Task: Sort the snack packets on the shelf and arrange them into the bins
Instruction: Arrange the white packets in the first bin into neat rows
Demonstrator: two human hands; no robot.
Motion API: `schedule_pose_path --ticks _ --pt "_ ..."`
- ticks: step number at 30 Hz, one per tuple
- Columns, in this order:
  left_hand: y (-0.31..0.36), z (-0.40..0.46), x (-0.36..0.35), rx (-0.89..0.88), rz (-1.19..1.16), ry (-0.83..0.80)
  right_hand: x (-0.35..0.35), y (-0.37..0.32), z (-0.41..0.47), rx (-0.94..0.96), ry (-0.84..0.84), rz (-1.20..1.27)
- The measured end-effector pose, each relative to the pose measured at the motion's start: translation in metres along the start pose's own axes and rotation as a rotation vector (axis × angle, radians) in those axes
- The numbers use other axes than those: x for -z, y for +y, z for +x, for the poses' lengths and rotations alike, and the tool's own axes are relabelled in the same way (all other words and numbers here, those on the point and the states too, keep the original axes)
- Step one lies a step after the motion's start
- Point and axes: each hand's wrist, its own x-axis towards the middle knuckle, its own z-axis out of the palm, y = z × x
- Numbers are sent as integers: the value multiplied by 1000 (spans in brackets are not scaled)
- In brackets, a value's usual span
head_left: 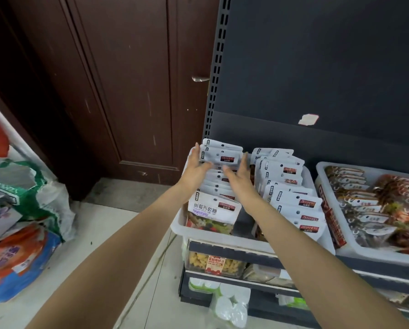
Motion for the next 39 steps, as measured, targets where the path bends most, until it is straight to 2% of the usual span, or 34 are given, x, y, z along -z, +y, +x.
schedule_pose_path --ticks 3,7,9,13,15,18,22,27,30,32,35,39 --pt "4 20 -3 19 -57 78 1 -6 24 -4 23 7" --pt "10 35 -2 44 -150 48 2 -11 37 -31 3 168" --pt "12 38 -3 40 -198 24 2 -7 37 -34 -6 173" --pt "1 40 3 -13 -128 45 3 6 34 -16 -33 197" --pt "-4 43 4 -62 17 85 3 5 37 -7 -46 107" --pt "-5 45 0 -173 433 120 6 -2 42 -39 -16 -65" --pt "-5 40 4 -288 931 -16 13 -6 36 19 -56 -248" --pt "-1 26 10 -288 1040 32 31 -15 12 101 4 -274" --pt "4 17 4 -371 1182 -32 63 -20 -8 187 96 -368" --pt "11 11 -9 -403 1168 -34 87 -16 -17 200 141 -411" --pt "22 3 -37 -456 1006 -25 118 3 -20 144 176 -433" --pt "34 5 -71 -483 874 -102 152 27 -5 107 200 -454"
